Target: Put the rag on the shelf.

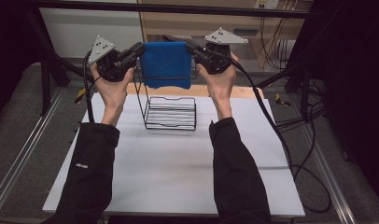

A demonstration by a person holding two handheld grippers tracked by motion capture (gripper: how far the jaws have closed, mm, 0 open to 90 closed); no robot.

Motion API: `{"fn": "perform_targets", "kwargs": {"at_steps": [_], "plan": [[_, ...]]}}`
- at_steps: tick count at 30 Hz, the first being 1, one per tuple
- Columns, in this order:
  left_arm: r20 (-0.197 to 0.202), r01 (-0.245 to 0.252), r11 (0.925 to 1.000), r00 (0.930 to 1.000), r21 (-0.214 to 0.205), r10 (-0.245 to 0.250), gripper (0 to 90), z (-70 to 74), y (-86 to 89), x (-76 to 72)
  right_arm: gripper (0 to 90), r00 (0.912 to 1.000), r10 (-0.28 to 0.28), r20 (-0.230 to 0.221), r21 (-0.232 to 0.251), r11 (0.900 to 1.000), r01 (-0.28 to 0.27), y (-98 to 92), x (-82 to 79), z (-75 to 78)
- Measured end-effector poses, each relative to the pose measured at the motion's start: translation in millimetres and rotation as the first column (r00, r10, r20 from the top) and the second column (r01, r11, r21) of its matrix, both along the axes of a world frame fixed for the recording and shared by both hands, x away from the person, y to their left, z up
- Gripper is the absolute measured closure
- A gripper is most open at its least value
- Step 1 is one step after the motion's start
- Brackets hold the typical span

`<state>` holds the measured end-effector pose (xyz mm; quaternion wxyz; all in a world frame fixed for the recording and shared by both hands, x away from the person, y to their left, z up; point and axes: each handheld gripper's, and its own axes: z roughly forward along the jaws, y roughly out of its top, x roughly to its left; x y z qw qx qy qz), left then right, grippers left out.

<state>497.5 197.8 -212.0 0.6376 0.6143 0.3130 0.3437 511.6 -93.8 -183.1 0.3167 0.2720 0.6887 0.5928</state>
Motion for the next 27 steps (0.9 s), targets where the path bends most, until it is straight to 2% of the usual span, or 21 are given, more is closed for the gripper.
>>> {"fn": "perform_targets", "kwargs": {"at_steps": [4,9,14,17,20,27], "plan": [[-0.005,0.005,1.0000,1.0000,0.000,-0.005,85.0,-6.3,1.8,-2.6,86.8,0.9999,0.009,-0.013,-0.009,0.9999,-0.009,0.9,-2.4,-5.8],[-0.018,0.012,0.9997,0.9998,0.023,-0.012,85.0,-13.2,2.2,-5.0,86.7,0.9994,0.010,-0.032,-0.020,0.9997,-0.011,-0.4,-6.0,-13.6],[-0.019,0.020,0.9988,0.9996,0.044,-0.019,84.9,-15.4,3.1,-10.6,86.6,0.9986,0.025,-0.048,-0.016,0.9995,-0.026,-2.9,-11.1,-16.9],[-0.026,0.026,0.9988,0.9993,0.041,-0.025,84.9,-16.8,5.2,-13.6,86.5,0.9979,0.036,-0.054,-0.025,0.9990,-0.037,-2.4,-15.3,-18.4],[-0.042,0.045,0.9981,0.9982,0.043,-0.044,84.9,-19.0,7.3,-16.7,86.5,0.9975,0.048,-0.053,-0.029,0.9984,-0.049,-1.9,-19.2,-19.9],[-0.084,0.071,0.9961,0.9942,0.052,-0.067,84.6,-27.3,10.1,-22.1,86.5,0.9939,0.058,-0.093,-0.033,0.9976,-0.061,-2.6,-26.8,-25.3]]}}
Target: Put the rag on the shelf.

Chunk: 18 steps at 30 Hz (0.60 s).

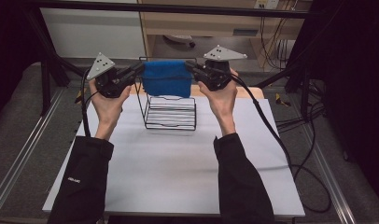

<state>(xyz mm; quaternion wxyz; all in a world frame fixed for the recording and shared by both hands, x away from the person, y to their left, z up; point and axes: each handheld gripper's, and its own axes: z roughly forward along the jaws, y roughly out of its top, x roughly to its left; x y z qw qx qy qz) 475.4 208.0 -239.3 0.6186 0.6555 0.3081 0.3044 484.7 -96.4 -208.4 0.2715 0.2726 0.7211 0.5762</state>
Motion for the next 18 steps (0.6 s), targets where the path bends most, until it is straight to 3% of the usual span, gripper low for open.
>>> {"fn": "perform_targets", "kwargs": {"at_steps": [9,18], "plan": [[-0.038,0.013,0.9997,0.9992,0.020,-0.012,83.9,-7.2,-1.0,-7.1,86.3,0.9989,0.024,-0.041,0.035,0.9991,-0.023,-4.3,-8.7,-14.7],[-0.071,0.030,0.9979,0.9971,0.057,-0.026,82.2,-16.9,-1.0,-9.5,86.0,0.9967,0.036,-0.073,0.020,0.9992,-0.035,-6.1,-12.0,-27.9]]}}
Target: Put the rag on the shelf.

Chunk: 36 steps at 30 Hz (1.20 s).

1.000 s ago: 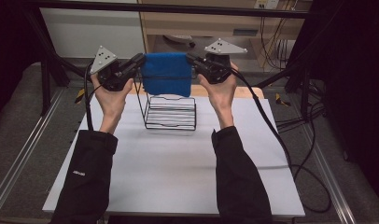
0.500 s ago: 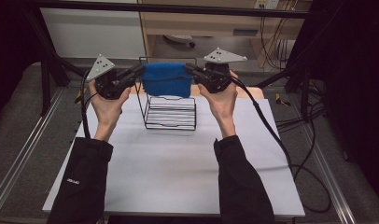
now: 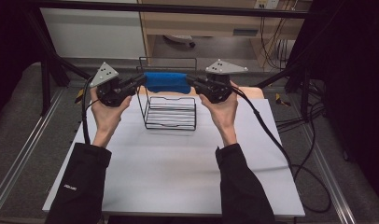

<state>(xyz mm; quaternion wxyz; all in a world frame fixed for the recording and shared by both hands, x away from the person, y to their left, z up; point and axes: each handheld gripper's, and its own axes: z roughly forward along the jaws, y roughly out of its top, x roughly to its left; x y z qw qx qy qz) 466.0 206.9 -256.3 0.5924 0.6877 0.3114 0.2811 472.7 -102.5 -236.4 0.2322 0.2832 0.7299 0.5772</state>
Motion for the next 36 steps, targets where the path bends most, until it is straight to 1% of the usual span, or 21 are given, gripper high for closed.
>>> {"fn": "perform_targets", "kwargs": {"at_steps": [4,7,12,14,16,18,20,22,24,27,30,33,36], "plan": [[-0.014,0.010,0.9999,0.9998,0.010,-0.010,81.4,-0.8,1.4,-0.7,85.9,0.9999,0.009,-0.006,-0.010,0.9999,-0.009,0.1,0.0,-4.4],[-0.027,0.021,0.9996,0.9994,0.021,-0.021,79.6,2.1,3.8,-2.3,85.8,0.9999,0.013,-0.009,-0.012,0.9998,-0.013,0.0,-0.1,-6.7],[-0.033,0.023,0.9997,0.9992,0.006,-0.023,73.6,16.6,9.3,-7.1,85.6,0.9998,0.017,-0.011,-0.026,0.9995,-0.018,1.2,0.7,-8.4],[-0.046,0.021,0.9997,0.9987,0.008,-0.021,72.3,22.0,10.3,-7.4,85.5,0.9998,0.019,-0.011,-0.033,0.9993,-0.019,1.7,0.8,-9.2],[-0.044,0.021,0.9998,0.9988,0.004,-0.021,72.4,25.0,10.7,-7.1,85.5,0.9997,0.022,-0.010,-0.040,0.9990,-0.022,2.4,0.9,-10.1],[-0.059,0.022,0.9998,0.9980,-0.001,-0.022,73.8,26.1,10.8,-5.8,85.2,0.9996,0.028,-0.009,-0.053,0.9982,-0.029,3.2,0.8,-11.1],[-0.080,0.035,0.9994,0.9962,0.004,-0.035,78.5,25.1,9.7,-4.0,85.0,0.9995,0.032,-0.005,-0.063,0.9975,-0.032,4.1,0.8,-12.3],[-0.116,0.056,0.9981,0.9919,0.025,-0.053,85.5,22.2,7.2,-2.1,84.7,0.9994,0.034,-0.004,-0.071,0.9969,-0.034,4.4,0.8,-13.0],[-0.146,0.065,0.9955,0.9878,0.069,-0.054,89.3,17.8,4.0,-0.7,84.4,0.9993,0.036,-0.005,-0.072,0.9967,-0.036,4.3,0.9,-13.1],[-0.171,0.070,0.9924,0.9838,0.101,-0.052,89.7,10.9,-0.4,0.7,83.8,0.9992,0.040,0.001,-0.078,0.9962,-0.039,4.5,1.1,-13.4],[-0.184,0.067,0.9891,0.9820,0.131,-0.043,89.7,5.0,-3.3,2.8,82.1,0.9990,0.044,0.000,-0.089,0.9951,-0.044,5.3,0.9,-14.4],[-0.190,0.061,0.9850,0.9813,0.162,-0.030,89.8,0.9,-6.0,4.3,76.4,0.9987,0.050,-0.004,-0.090,0.9946,-0.050,5.6,0.8,-14.7],[-0.183,0.058,0.9847,0.9827,0.164,-0.027,89.7,-3.2,-7.2,5.9,73.0,0.9983,0.059,-0.003,-0.064,0.9962,-0.059,4.5,-0.3,-13.2]]}}
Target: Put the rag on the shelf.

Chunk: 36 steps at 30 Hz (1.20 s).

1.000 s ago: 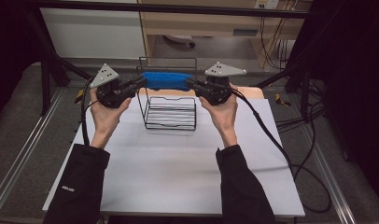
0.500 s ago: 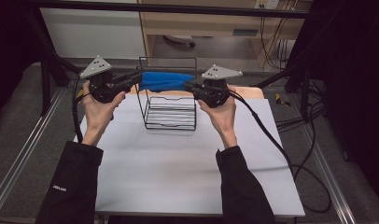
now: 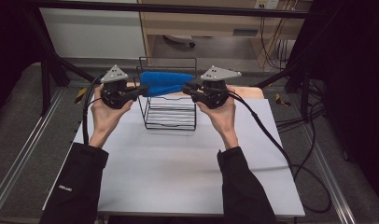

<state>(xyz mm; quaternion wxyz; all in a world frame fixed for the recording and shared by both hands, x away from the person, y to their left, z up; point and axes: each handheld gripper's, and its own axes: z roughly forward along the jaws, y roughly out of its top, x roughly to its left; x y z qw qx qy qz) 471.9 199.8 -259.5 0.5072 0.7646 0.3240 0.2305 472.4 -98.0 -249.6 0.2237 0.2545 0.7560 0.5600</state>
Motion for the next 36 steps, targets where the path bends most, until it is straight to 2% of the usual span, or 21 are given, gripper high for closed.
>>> {"fn": "perform_targets", "kwargs": {"at_steps": [2,5,8,11,16,21,25,27,32,36], "plan": [[-0.001,-0.004,1.0000,1.0000,-0.001,0.004,89.7,-2.8,-0.6,1.6,72.8,0.9999,0.013,-0.009,0.024,0.9996,-0.012,-0.3,-0.2,1.1],[-0.003,-0.009,1.0000,1.0000,0.002,0.009,89.7,-6.5,-0.8,3.3,74.7,0.9987,0.027,-0.044,0.032,0.9992,-0.025,0.5,0.2,-0.5],[-0.004,-0.012,0.9999,0.9999,0.007,0.012,89.8,-10.2,-0.2,4.7,81.6,0.9960,0.032,-0.083,0.043,0.9987,-0.029,0.4,1.5,-5.4],[-0.006,-0.014,0.9999,0.9999,0.003,0.014,89.8,-13.7,0.8,6.2,88.8,0.9933,0.011,-0.115,0.027,0.9996,-0.008,-2.2,4.9,-14.9],[-0.008,-0.011,0.9999,0.9999,-0.007,0.011,89.7,-17.4,0.2,9.1,89.9,0.9912,-0.037,-0.127,0.013,0.9992,0.039,-8.5,11.9,-30.1],[-0.012,-0.006,0.9999,0.9999,-0.011,0.006,89.4,-20.9,-2.0,10.7,88.2,0.9926,-0.046,-0.112,0.012,0.9988,0.048,-11.1,14.2,-34.1],[-0.015,0.004,0.9999,0.9999,-0.014,-0.004,85.7,-20.5,-0.7,6.8,84.2,0.9952,-0.038,-0.090,0.025,0.9989,0.040,-14.0,9.0,-30.1],[-0.014,0.010,0.9999,0.9998,0.002,-0.010,82.3,-20.2,0.8,2.6,80.3,0.9962,-0.029,-0.082,0.034,0.9989,0.032,-16.9,3.8,-27.4],[-0.048,0.010,0.9997,0.9988,0.024,-0.009,66.4,-21.4,8.2,-7.2,64.2,0.9959,-0.023,-0.088,0.046,0.9986,0.028,-28.7,-9.7,-23.5],[-0.065,0.007,0.9997,0.9978,0.025,-0.005,53.9,-28.4,14.9,-15.1,47.2,0.9907,-0.040,-0.130,0.058,0.9972,0.048,-42.6,-16.7,-25.5]]}}
